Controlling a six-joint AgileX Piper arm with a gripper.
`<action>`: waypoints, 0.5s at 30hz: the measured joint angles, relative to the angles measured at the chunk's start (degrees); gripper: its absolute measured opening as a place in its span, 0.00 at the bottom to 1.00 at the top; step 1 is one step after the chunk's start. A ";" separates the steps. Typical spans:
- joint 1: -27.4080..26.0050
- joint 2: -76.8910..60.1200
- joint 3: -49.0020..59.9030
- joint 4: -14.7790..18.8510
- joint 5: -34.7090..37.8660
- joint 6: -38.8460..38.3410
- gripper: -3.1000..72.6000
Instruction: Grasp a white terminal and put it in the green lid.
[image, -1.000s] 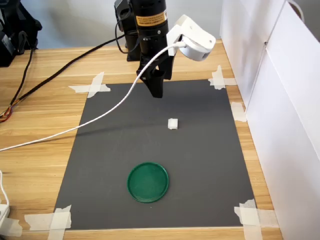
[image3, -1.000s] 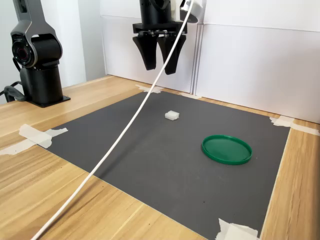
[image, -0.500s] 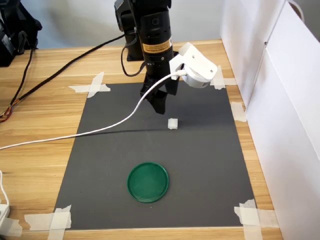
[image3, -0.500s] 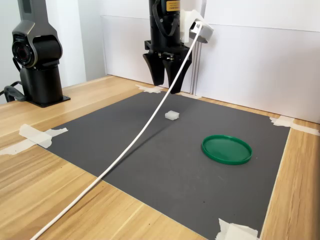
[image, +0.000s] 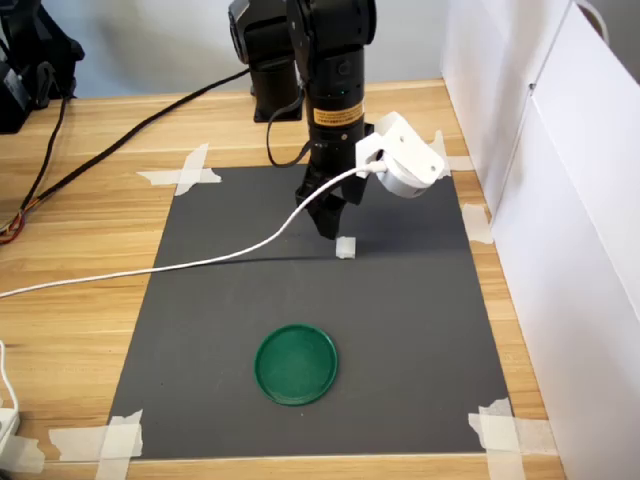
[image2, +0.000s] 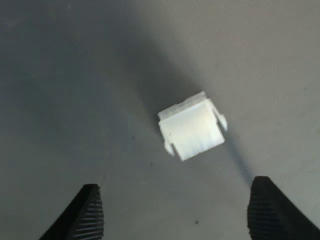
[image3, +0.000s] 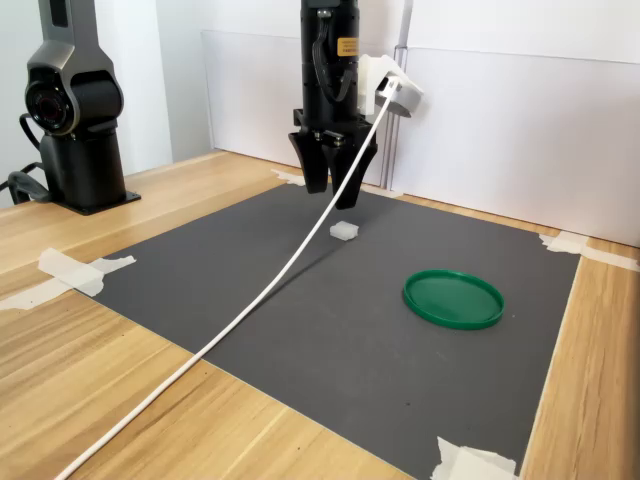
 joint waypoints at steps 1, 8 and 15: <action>0.00 0.00 -0.01 -0.05 -0.48 -0.70 0.95; 0.00 0.55 -0.01 -0.05 -1.52 -9.48 0.93; -0.61 3.11 -0.98 -0.10 -1.41 -14.77 0.93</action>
